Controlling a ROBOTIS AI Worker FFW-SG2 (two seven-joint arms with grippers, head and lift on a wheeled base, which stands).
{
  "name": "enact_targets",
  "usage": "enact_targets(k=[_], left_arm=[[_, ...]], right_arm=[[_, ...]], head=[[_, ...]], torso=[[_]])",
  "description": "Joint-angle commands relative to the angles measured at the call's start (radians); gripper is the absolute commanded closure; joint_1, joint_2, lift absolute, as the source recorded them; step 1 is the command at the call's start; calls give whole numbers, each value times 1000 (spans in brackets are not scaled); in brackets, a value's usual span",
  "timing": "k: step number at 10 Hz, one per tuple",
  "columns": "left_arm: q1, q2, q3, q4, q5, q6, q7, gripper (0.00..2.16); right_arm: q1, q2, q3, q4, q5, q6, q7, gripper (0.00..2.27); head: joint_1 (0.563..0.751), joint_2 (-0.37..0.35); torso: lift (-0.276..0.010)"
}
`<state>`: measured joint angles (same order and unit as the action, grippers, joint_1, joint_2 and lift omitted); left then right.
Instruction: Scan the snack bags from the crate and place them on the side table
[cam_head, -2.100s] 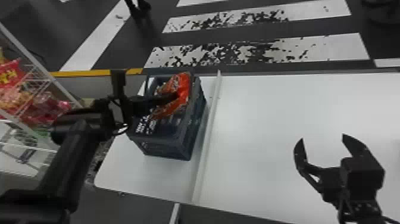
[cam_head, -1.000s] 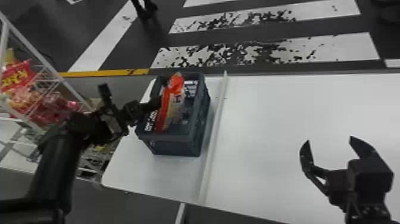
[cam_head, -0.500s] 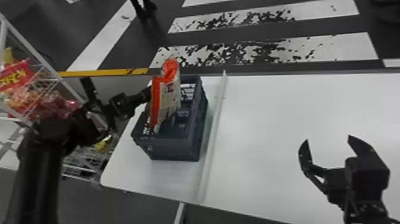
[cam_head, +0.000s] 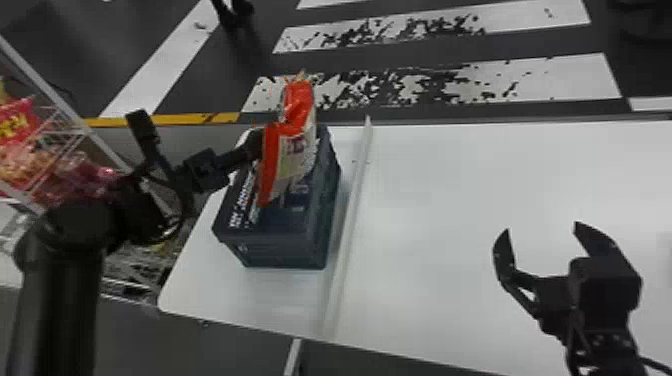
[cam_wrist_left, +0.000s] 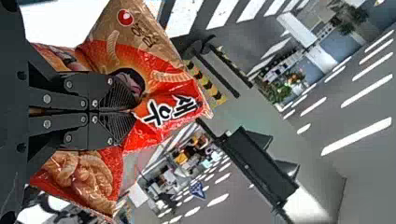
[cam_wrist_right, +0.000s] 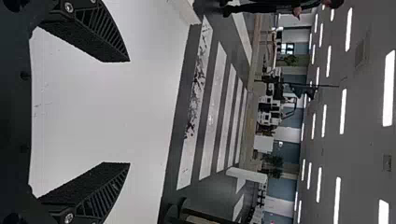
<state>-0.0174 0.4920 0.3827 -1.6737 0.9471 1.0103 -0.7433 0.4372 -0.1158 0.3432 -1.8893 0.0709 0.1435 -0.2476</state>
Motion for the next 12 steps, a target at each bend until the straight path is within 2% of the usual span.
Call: enact_targets(k=[1,3,5,7,8,9,10,11,12], left_arm=[[8,-33,-85,-40,-10,-8,-4,2135],[-9,-85,-223,-47,-65,-51,13,2135],[-19,-145,-346,-20,-151,-124,44,2135],[-47,-185,-464,68,-212,-229,76,2135],[-62,-211,-519,123,-258,-284,97,2135],[-81,-248,-559,190,-287,-345,111,2138],[-88,-276,-607,233,-332,-431,140,2135],[-102,-294,-653,275,-358,-486,173,2121],[-105,-309,-682,312,-358,-548,209,1706]], right_arm=[[5,2,-9,-8,1,0,-4,87],[18,4,-24,-19,1,-9,-9,90],[29,4,-38,-31,1,-12,-24,90],[35,5,-46,-42,0,-12,-45,90],[37,5,-49,-44,0,-12,-62,90],[37,5,-52,-44,0,-12,-75,90],[37,7,-52,-45,0,-9,-87,90],[38,8,-53,-48,0,-6,-96,90],[40,8,-53,-50,0,-6,-101,90]], head=[[695,249],[695,180],[695,78],[695,-10],[695,-26],[695,-60],[695,-89],[695,-103],[695,-129]], torso=[[-50],[-50],[-50],[-50],[-50],[-50],[-50],[-50],[-50]])
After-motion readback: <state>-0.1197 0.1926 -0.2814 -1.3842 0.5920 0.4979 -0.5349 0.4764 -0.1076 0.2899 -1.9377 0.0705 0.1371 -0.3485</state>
